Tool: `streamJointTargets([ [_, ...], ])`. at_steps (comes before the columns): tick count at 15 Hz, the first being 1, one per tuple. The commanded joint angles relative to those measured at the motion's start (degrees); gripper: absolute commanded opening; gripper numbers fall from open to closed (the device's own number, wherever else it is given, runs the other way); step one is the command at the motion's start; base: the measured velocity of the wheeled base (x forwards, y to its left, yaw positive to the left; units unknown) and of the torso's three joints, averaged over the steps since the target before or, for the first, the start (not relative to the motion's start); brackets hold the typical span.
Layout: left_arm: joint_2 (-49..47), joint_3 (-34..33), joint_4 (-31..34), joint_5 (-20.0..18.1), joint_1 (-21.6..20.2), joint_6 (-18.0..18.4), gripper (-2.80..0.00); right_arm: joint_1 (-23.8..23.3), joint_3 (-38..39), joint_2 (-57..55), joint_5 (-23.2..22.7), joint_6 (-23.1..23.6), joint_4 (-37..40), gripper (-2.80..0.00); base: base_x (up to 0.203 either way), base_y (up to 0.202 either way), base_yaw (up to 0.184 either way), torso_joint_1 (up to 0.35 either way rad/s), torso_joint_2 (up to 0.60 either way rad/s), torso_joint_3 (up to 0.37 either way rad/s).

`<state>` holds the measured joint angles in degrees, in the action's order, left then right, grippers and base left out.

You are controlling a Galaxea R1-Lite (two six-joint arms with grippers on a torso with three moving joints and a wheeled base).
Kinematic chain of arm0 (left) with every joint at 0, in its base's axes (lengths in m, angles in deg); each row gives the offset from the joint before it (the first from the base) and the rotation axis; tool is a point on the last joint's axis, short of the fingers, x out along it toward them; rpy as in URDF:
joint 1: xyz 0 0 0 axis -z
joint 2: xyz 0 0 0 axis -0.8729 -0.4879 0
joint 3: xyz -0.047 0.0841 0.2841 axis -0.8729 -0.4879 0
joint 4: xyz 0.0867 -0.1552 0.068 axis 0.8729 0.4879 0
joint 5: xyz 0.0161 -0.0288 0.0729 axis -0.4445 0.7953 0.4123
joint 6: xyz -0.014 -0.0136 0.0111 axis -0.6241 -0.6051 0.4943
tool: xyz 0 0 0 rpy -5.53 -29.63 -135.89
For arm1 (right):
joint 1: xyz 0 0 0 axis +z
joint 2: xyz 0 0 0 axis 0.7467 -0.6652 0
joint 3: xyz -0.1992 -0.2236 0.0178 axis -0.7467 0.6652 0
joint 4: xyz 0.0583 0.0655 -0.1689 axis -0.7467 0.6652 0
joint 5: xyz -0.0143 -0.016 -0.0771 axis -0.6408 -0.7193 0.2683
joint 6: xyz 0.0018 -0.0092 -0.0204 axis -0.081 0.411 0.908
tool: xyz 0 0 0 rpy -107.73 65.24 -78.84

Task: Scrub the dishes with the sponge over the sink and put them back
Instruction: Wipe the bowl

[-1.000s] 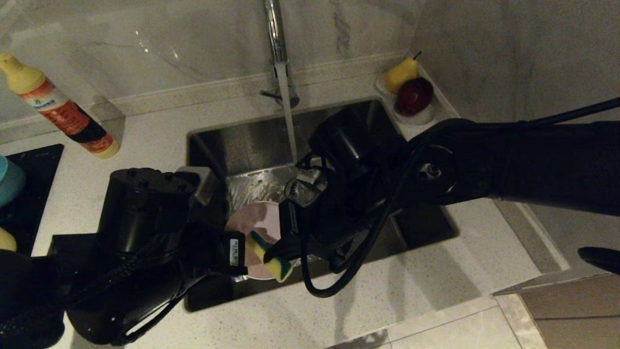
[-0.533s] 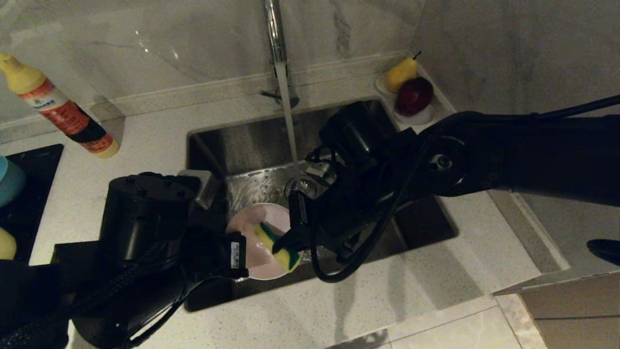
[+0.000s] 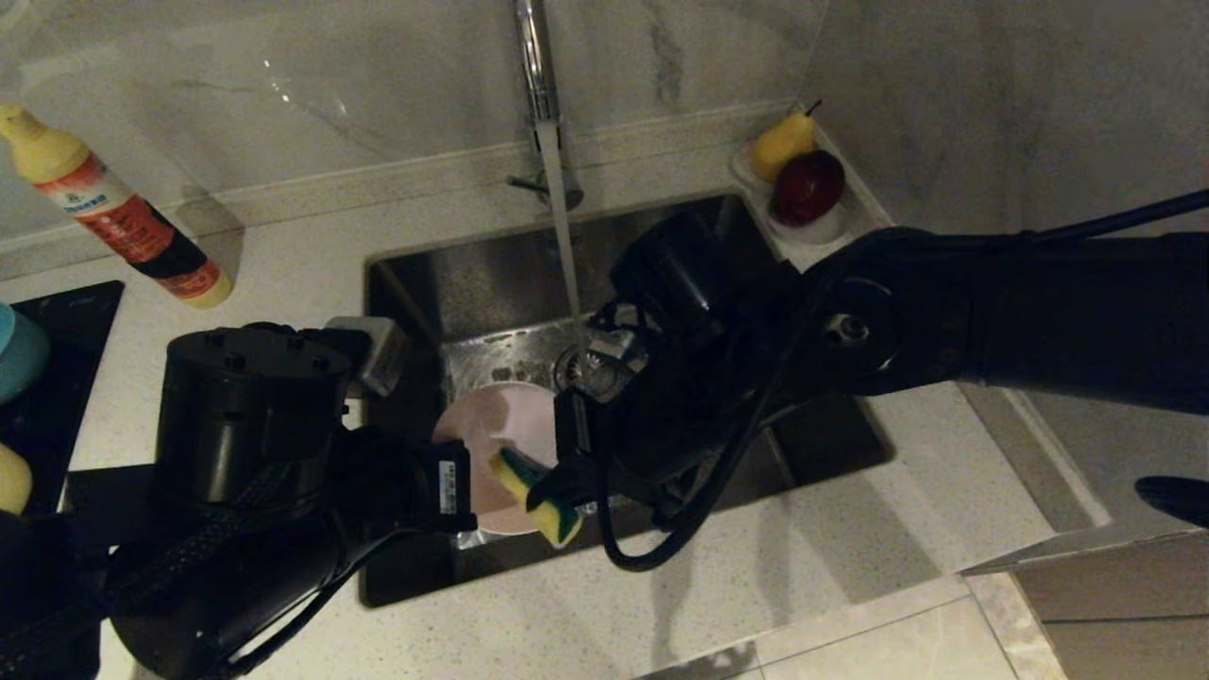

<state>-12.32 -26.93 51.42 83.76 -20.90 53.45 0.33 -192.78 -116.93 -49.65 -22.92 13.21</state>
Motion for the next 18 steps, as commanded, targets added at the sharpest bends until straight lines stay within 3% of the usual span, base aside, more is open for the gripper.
streamJointTargets([
  [1, -0.2, -0.6, -0.1, 0.0, 0.0, -0.1, -2.8, 1.0, -0.3, -0.3, -0.3, -0.2, -0.9, -2.8, 0.0, 0.0, 0.0, 0.0, 0.0, 0.0],
  [6, 0.3, -2.5, -1.6, -0.1, 0.1, -0.2, -2.8, 1.6, -0.4, -0.2, 0.1, -0.1, -3.1, -2.8, 0.0, 0.0, 0.0, 0.0, 0.0, 0.0],
  [18, 2.2, -3.8, -1.7, 0.1, 0.0, -0.9, -2.8, -3.0, 0.1, 3.5, 0.1, 0.0, -0.3, -2.8, 0.0, 0.0, 0.0, 0.0, 0.0, 0.0],
])
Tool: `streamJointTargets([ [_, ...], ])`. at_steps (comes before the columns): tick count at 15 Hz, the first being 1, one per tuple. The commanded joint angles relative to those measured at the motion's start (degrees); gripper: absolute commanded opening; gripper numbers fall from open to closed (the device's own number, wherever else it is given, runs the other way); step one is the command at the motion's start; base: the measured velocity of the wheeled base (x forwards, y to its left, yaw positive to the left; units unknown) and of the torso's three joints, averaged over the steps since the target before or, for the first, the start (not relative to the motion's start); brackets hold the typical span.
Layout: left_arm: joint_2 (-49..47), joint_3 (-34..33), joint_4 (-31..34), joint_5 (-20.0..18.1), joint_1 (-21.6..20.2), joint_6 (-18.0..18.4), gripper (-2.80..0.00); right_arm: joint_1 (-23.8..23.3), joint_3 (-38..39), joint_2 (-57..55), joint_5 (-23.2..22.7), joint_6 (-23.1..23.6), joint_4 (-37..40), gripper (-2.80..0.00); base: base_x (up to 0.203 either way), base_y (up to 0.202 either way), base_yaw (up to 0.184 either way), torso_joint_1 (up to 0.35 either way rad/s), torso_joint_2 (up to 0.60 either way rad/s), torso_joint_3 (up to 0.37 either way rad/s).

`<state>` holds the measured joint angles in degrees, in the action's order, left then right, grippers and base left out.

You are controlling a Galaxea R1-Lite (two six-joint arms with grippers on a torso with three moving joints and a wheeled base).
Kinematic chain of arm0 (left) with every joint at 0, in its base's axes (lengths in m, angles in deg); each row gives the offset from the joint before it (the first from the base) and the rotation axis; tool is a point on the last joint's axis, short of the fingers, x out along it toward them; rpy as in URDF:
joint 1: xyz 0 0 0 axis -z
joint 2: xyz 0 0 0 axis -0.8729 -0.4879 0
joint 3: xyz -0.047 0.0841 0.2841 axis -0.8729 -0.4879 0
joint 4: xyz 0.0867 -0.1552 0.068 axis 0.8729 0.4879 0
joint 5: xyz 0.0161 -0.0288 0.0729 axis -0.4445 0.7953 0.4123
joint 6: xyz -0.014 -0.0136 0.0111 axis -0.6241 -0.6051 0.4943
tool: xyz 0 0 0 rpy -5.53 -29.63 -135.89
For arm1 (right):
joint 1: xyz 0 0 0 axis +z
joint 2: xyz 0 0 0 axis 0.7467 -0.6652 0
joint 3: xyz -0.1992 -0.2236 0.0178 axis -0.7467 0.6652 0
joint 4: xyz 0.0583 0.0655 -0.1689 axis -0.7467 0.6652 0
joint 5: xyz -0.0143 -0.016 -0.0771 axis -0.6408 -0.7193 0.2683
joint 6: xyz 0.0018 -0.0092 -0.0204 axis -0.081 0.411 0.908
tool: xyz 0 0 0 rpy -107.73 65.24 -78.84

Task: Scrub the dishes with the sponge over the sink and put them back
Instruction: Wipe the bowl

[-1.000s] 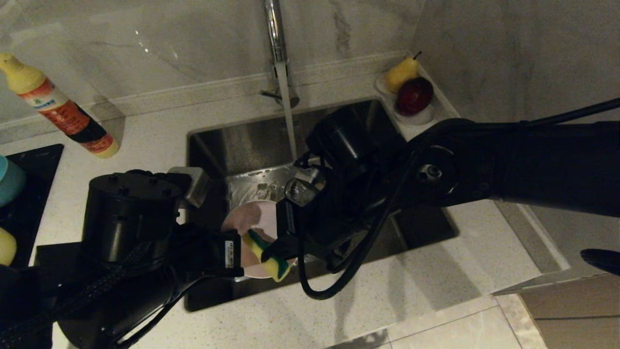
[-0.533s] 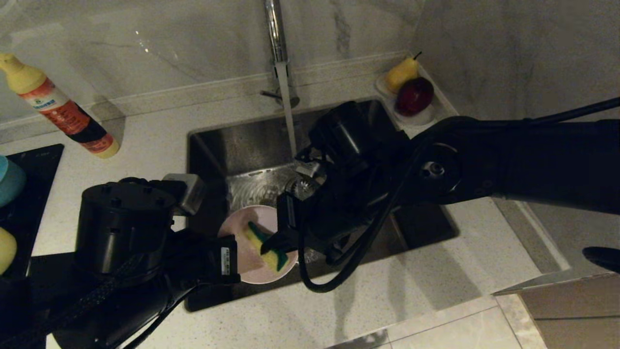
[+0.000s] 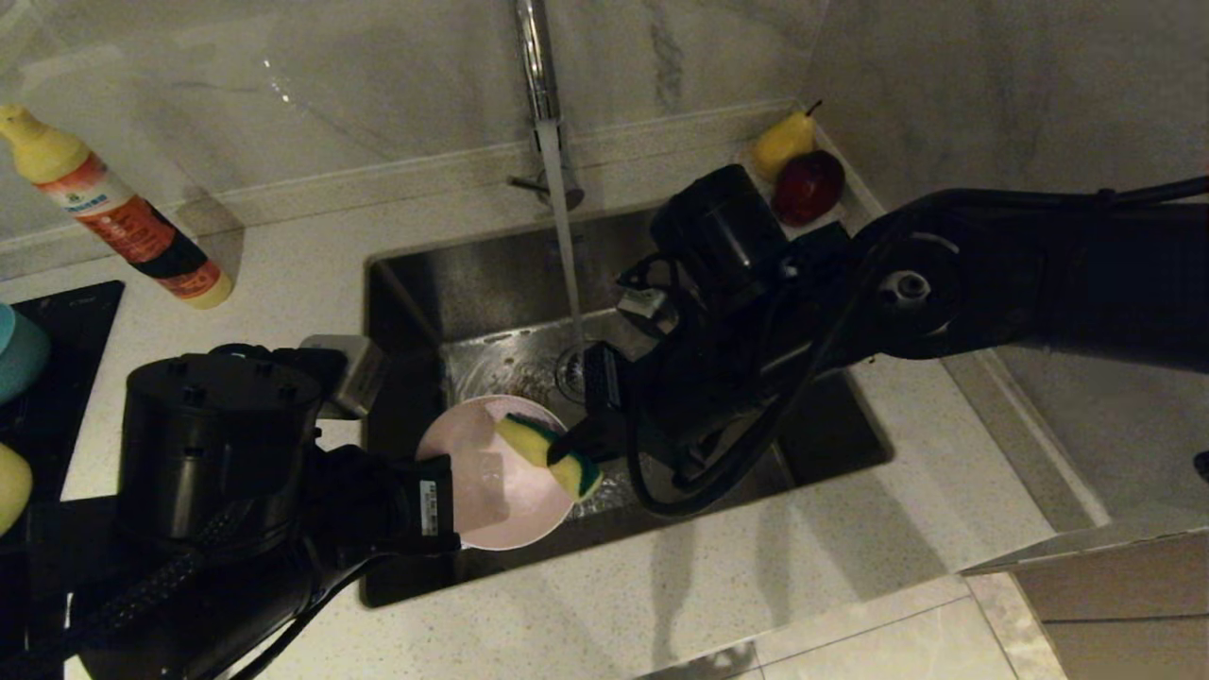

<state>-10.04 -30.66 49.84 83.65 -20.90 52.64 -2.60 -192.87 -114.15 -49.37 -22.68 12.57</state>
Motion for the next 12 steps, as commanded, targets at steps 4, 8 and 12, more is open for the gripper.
streamJointTargets([
  [4, -0.5, 0.3, -1.2, 0.2, -0.1, -0.1, -2.8, 0.6, 0.9, -0.5, -0.4, -0.3, 0.4, -2.8, 0.0, 0.0, 0.0, 0.0, 0.0, 0.0],
  [8, -0.6, 0.4, -2.6, 0.3, -0.2, -0.2, -2.8, 1.5, 2.8, -1.1, -0.5, -0.2, 0.3, -2.8, 0.0, 0.0, 0.0, 0.0, 0.0, 0.0],
  [12, -0.8, 0.5, -2.6, 0.3, -0.2, -0.2, -2.8, 3.5, 2.7, -1.2, -0.5, -0.3, 0.3, -2.8, 0.0, 0.0, 0.0, 0.0, 0.0, 0.0],
])
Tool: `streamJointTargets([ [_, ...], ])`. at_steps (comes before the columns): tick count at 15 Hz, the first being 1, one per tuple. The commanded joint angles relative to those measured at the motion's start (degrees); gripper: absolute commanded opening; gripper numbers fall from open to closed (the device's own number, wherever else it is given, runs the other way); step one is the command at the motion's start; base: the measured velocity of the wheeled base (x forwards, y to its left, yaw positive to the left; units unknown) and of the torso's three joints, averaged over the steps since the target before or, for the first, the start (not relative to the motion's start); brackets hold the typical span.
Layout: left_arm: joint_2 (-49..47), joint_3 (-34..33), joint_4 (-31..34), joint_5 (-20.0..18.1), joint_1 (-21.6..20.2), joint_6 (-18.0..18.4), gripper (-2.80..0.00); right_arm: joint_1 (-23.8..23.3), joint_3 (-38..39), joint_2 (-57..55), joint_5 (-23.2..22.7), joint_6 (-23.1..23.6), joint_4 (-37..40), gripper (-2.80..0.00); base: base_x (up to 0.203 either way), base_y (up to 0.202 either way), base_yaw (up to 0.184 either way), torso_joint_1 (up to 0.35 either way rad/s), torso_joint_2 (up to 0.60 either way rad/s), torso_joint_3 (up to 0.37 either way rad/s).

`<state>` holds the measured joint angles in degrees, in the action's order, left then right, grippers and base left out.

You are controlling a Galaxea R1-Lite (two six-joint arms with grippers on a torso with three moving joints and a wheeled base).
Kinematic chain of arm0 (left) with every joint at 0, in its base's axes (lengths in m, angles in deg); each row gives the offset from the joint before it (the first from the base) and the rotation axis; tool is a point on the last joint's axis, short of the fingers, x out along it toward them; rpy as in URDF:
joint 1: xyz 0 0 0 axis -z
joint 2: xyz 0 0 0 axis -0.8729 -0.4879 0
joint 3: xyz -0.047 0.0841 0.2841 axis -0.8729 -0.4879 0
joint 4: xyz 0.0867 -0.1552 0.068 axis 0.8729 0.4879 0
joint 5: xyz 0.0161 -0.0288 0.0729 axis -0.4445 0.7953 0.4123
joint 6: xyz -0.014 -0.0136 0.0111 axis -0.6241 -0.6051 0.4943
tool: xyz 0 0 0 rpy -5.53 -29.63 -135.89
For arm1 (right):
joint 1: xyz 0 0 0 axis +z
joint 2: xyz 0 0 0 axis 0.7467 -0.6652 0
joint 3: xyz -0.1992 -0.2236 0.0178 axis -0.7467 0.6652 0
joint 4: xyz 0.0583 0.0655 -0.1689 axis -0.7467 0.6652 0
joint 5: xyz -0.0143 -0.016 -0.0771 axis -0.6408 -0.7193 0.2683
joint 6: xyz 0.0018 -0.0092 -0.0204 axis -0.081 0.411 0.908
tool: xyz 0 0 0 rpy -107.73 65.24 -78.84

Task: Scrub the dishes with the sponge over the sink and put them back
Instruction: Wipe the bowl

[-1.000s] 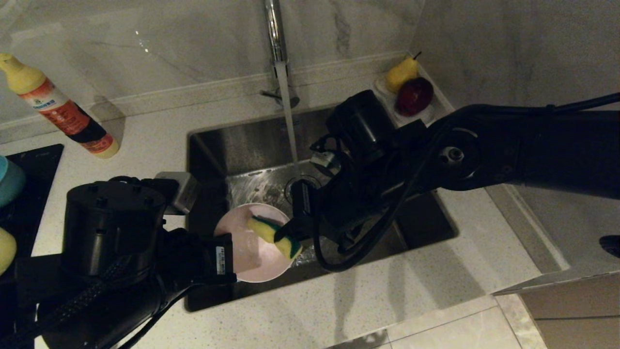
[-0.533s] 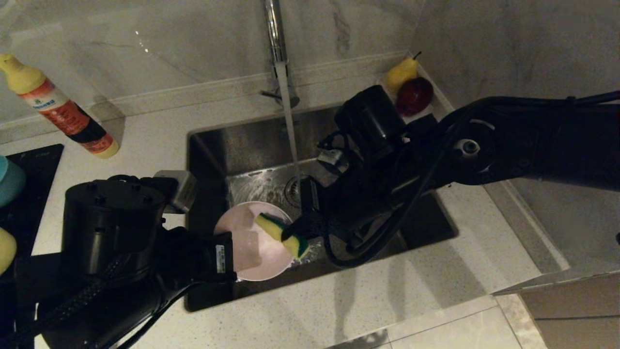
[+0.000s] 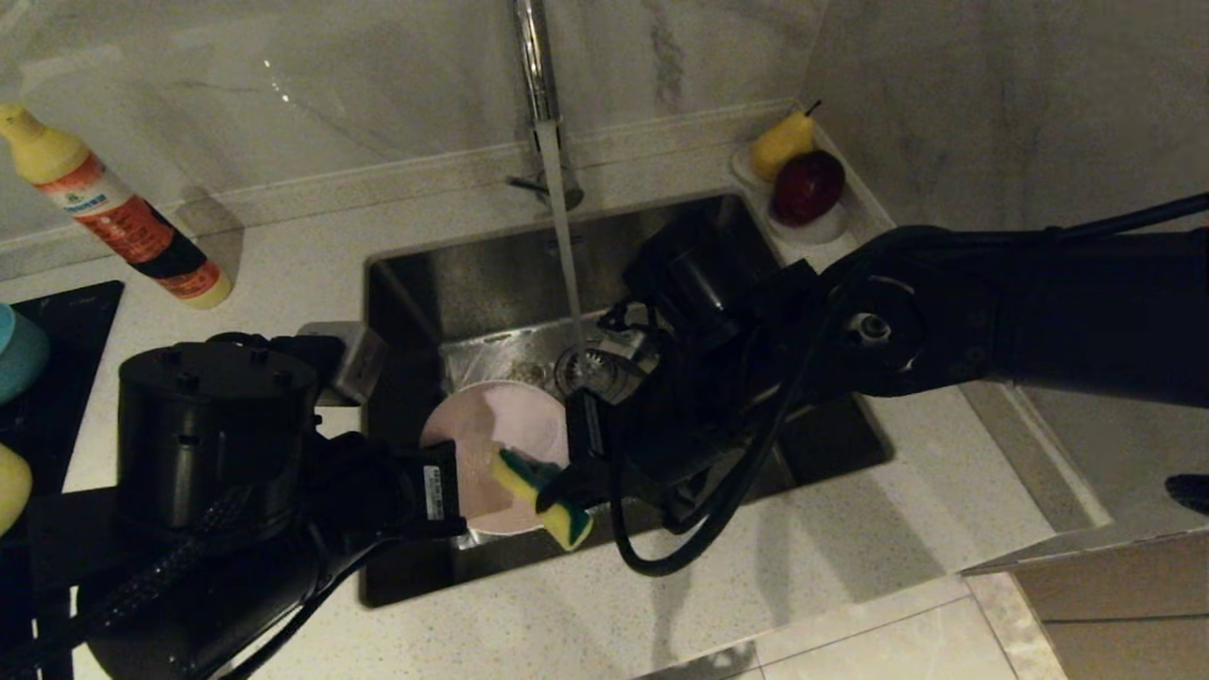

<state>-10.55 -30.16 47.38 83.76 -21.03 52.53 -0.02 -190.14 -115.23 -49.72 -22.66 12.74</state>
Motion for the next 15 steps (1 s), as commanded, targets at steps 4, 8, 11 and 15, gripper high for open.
streamJointTargets([
  [4, -0.8, -0.1, -0.2, 0.2, 0.0, -0.5, -2.8, 2.3, -0.9, -1.4, -0.1, -0.3, 0.0, -2.8, 0.0, 0.0, 0.0, 0.0, 0.0, 0.0],
  [8, -0.1, -0.8, -0.2, 0.7, 0.0, -0.9, -2.8, 1.7, -2.9, -1.3, -0.1, -0.3, -0.4, -2.8, 0.0, 0.0, 0.0, 0.0, 0.0, 0.0],
  [11, 0.4, -1.5, 0.0, 0.5, 0.0, -0.8, -2.8, -0.2, -3.1, -0.1, 0.0, -0.4, -2.3, -2.8, 0.0, 0.0, 0.0, 0.0, 0.0, 0.0],
  [15, 0.4, -2.4, 0.0, 0.5, 0.1, -0.3, -2.8, -2.8, -3.1, 1.2, 0.0, -0.4, -2.3, -2.8, 0.0, 0.0, 0.0, 0.0, 0.0, 0.0],
])
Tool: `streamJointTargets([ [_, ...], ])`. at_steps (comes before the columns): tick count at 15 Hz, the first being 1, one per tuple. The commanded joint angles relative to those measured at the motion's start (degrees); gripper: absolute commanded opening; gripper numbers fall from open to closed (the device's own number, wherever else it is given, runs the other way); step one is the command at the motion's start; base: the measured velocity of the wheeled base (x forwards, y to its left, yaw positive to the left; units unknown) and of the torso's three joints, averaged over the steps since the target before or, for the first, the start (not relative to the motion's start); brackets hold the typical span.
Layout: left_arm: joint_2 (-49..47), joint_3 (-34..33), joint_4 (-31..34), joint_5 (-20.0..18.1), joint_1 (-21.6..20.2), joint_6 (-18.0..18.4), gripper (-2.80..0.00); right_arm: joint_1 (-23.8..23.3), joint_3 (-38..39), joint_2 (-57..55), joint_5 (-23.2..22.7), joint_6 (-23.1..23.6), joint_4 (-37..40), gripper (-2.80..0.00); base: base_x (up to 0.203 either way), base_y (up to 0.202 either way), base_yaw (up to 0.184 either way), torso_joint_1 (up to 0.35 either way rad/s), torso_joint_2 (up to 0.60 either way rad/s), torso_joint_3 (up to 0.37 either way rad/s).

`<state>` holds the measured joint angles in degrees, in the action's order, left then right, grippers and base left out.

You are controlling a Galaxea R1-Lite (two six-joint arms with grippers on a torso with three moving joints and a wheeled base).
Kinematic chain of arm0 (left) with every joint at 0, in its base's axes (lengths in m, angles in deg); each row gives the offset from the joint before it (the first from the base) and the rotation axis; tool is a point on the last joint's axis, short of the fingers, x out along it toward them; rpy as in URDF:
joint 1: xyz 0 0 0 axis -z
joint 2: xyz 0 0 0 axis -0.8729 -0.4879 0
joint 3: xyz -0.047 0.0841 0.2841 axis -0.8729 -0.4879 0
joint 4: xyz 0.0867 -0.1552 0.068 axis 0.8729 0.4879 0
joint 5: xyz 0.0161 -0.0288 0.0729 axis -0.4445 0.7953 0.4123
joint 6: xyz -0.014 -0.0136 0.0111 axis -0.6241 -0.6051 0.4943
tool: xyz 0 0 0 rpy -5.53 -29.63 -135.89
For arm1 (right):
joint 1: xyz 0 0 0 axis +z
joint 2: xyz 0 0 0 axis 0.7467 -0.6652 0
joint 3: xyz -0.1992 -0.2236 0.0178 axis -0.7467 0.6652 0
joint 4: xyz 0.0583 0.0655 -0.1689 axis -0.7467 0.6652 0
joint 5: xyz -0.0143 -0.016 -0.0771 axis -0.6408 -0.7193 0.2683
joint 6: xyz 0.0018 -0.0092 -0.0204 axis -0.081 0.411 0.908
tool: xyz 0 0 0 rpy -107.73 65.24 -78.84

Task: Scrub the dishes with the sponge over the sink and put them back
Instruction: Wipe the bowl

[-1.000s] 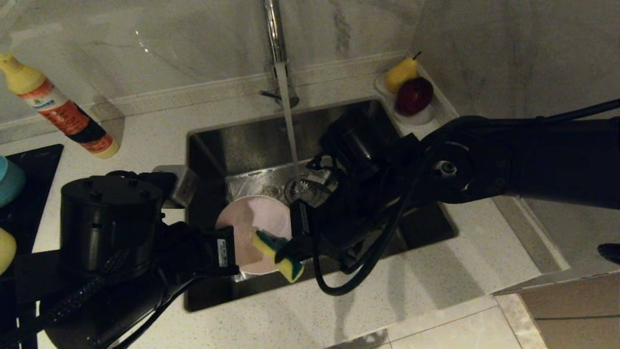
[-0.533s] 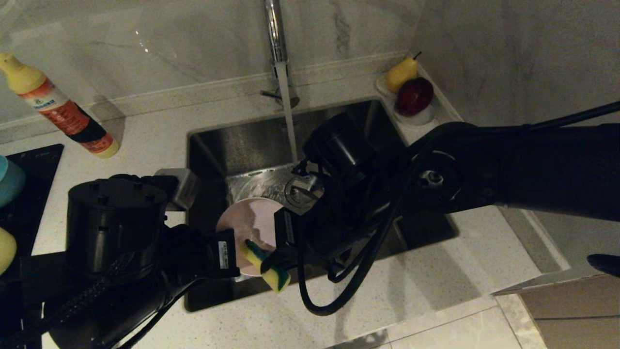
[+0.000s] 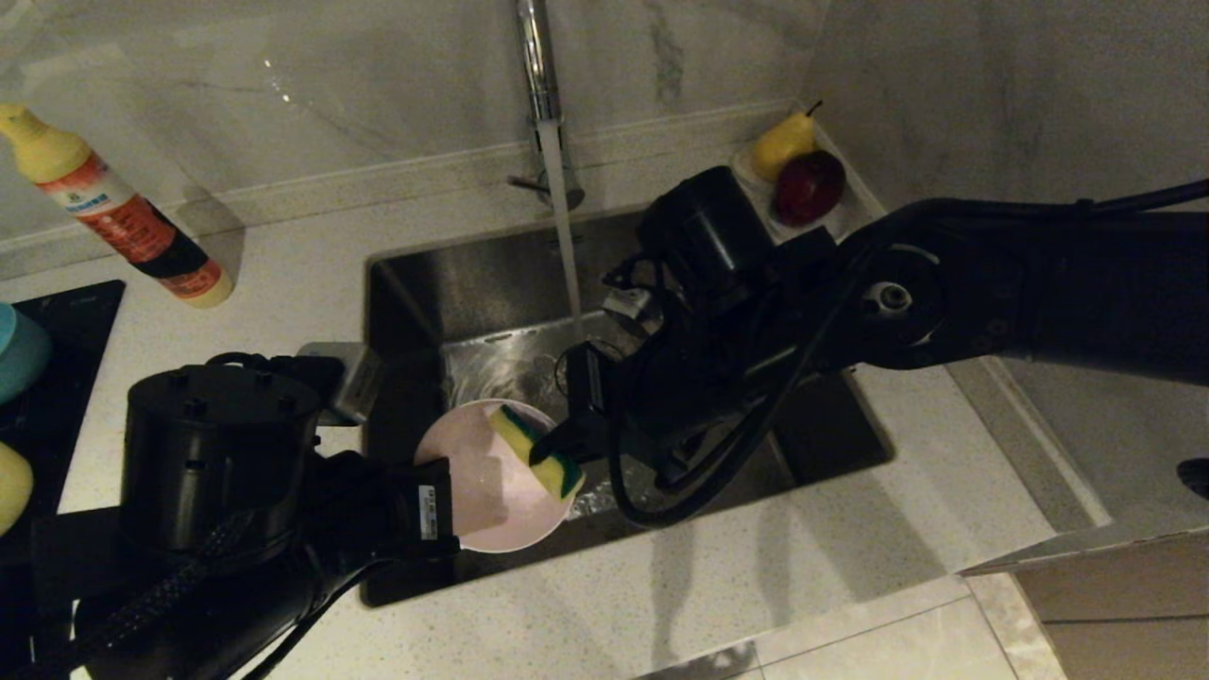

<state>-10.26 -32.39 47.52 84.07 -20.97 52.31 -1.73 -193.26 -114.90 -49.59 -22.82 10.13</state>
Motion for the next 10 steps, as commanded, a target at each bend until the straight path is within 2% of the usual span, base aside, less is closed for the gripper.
streamJointTargets([
  [1, 0.1, -0.1, -0.2, 0.2, 0.0, -0.3, -2.8, -1.5, 0.2, 1.4, -0.2, -0.2, 0.7, -2.8, 0.0, 0.0, 0.0, 0.0, 0.0, 0.0],
  [6, 0.0, 0.7, -0.3, 0.4, -0.1, -0.7, -2.8, -2.1, 1.3, 2.9, -0.4, -0.2, 4.1, -2.8, 0.0, 0.0, 0.0, 0.0, 0.0, 0.0],
  [10, -0.2, 2.1, -0.3, 0.4, -0.2, -0.8, -2.8, 0.7, 2.9, 1.3, -0.4, -0.1, 4.0, -2.8, 0.0, 0.0, 0.0, 0.0, 0.0, 0.0],
])
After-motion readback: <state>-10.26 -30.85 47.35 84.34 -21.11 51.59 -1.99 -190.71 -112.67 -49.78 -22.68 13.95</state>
